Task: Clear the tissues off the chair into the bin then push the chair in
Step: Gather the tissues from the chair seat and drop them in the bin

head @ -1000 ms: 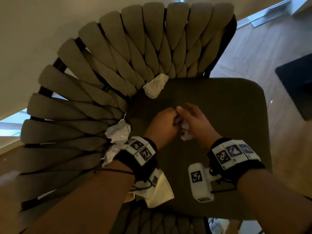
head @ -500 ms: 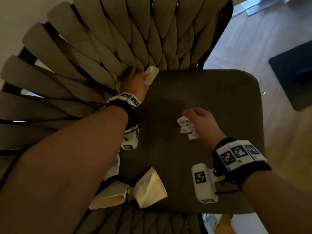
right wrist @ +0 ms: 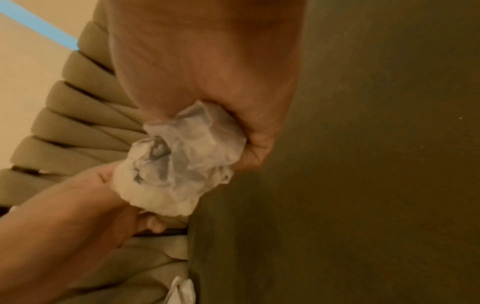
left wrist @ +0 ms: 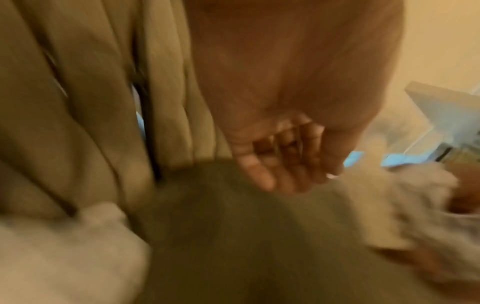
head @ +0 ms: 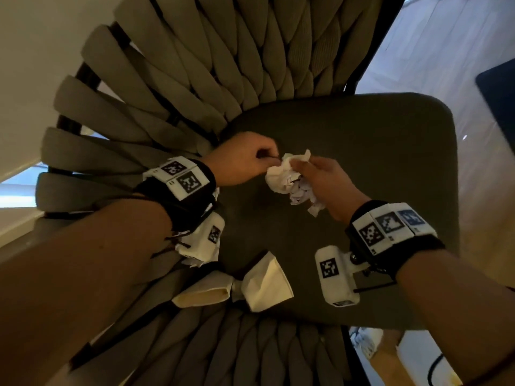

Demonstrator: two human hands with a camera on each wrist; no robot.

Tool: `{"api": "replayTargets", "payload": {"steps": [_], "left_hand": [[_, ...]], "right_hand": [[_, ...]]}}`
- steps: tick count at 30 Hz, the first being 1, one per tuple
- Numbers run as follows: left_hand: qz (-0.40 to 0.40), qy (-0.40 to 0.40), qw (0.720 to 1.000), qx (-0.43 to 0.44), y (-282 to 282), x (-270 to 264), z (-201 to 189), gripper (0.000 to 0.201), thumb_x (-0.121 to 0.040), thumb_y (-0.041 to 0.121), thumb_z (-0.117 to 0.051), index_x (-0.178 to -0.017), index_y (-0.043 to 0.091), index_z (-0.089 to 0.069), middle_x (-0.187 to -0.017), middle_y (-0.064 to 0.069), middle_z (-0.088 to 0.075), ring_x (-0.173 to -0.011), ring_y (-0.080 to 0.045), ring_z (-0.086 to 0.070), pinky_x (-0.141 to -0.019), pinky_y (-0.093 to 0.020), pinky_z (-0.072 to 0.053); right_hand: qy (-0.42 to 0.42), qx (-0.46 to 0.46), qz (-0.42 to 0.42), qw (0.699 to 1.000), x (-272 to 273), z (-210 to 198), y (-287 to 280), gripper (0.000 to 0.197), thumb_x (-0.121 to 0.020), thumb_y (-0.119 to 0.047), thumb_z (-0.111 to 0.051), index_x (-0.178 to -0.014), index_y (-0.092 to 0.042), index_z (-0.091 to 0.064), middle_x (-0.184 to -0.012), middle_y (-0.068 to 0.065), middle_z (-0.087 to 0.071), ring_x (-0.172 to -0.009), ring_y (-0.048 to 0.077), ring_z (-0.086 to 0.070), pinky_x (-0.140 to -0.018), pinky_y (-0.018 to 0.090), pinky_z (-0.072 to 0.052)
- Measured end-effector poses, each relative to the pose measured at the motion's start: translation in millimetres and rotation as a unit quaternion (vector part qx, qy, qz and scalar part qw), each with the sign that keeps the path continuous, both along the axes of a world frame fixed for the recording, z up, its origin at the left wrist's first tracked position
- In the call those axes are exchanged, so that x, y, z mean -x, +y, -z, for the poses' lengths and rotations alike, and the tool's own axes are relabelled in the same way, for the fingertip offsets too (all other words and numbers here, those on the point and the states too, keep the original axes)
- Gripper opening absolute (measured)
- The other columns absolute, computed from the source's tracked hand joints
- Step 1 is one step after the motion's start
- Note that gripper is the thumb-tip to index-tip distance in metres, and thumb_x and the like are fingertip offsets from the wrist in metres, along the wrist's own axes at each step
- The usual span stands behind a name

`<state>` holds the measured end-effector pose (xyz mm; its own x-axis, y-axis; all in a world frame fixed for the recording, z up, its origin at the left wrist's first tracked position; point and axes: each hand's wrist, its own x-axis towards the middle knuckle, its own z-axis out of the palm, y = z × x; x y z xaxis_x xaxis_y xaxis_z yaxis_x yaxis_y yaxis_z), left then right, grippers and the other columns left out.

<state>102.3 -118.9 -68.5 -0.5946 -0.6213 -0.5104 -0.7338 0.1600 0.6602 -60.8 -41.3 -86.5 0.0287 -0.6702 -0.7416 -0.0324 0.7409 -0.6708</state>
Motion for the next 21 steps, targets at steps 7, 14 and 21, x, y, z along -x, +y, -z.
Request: {"api": "replayTargets", "payload": {"steps": [7, 14, 21], "left_hand": [[0.194, -0.429, 0.882, -0.022, 32.0, -61.6, 16.3, 0.08, -0.074, 0.054, -0.069, -0.138, 0.017, -0.039, -0.139, -0.013, -0.044, -0.125, -0.033, -0.047, -0.1, -0.042, -0.042], [0.052, -0.444, 0.888, 0.113, 55.7, -66.6, 50.0, 0.072, -0.081, 0.026, -0.068, -0.141, 0.014, -0.029, -0.137, -0.02, -0.038, -0.107, -0.041, -0.057, -0.08, -0.046, -0.049], [-0.006, -0.411, 0.906, 0.103, 60.2, -78.1, 54.2, 0.033, -0.085, 0.016, -0.059, -0.114, 0.004, -0.048, -0.109, -0.019, -0.063, -0.096, -0.036, -0.062, -0.075, -0.042, -0.051]], "right_hand": [[0.001, -0.017, -0.026, 1.0, -15.4, 1.5, 25.3, 0.018, -0.096, -0.03, -0.047, -0.099, -0.022, -0.063, -0.097, 0.004, -0.069, -0.082, 0.013, -0.066, -0.068, 0.025, -0.051], [0.012, -0.007, -0.037, 0.999, -11.7, 5.3, 62.2, 0.018, -0.097, -0.027, -0.046, -0.087, -0.025, -0.061, -0.081, 0.0, -0.065, -0.066, 0.002, -0.064, -0.057, 0.016, -0.047], [0.016, -0.023, -0.017, 0.999, 4.1, 5.2, 87.9, 0.015, -0.097, -0.029, -0.045, -0.088, -0.028, -0.058, -0.089, 0.0, -0.065, -0.079, 0.012, -0.062, -0.071, 0.026, -0.05]]}}
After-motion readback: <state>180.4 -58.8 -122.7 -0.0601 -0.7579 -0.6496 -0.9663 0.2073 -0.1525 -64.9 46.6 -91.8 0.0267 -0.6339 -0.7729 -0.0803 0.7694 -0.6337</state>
